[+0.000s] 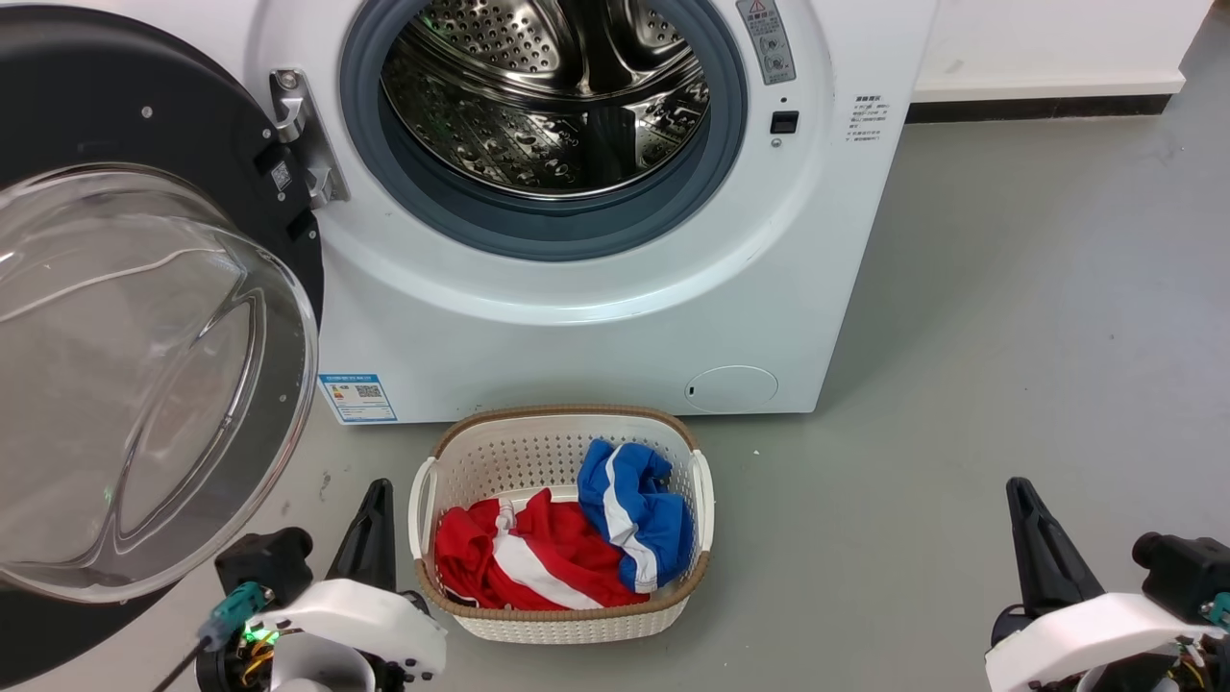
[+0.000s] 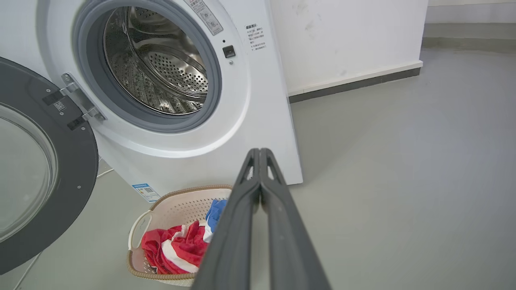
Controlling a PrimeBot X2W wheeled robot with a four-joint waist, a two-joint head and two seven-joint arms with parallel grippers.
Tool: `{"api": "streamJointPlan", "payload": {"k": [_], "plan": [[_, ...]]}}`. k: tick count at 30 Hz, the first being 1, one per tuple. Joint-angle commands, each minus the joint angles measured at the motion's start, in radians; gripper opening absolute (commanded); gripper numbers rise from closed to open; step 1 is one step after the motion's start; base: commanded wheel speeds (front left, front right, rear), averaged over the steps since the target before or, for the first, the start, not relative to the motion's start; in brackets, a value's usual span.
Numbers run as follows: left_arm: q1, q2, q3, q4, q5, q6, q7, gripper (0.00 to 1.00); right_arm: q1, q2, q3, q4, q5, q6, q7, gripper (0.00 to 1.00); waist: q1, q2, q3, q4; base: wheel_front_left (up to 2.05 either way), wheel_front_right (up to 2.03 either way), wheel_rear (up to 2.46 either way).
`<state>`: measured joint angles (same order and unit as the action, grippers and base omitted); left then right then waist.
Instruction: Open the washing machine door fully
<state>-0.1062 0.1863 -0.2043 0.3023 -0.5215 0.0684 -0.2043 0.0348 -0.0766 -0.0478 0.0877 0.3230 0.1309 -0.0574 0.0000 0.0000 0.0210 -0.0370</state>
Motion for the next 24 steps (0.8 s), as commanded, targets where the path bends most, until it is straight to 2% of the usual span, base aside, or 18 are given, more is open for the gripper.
{"api": "streamJointPlan", "payload": {"k": [1, 24], "plan": [[-0.019, 0.002, 0.017, -0.018, -0.033, -0.009, 0.007, 0.00, -0.033, 0.000, -0.004, -0.010, 0.040, 0.000, 0.004, 0.00, 0.0000, 0.0000, 0.000, 0.000, 0.00, 0.00, 0.00], [-0.015, -0.039, 0.108, -0.032, -0.352, -0.067, 0.100, 0.00, -0.069, 0.008, -0.022, 0.038, 0.417, 0.000, 0.054, 0.00, 0.0000, 0.0000, -0.004, 0.008, 0.00, 0.00, 0.00]]}}
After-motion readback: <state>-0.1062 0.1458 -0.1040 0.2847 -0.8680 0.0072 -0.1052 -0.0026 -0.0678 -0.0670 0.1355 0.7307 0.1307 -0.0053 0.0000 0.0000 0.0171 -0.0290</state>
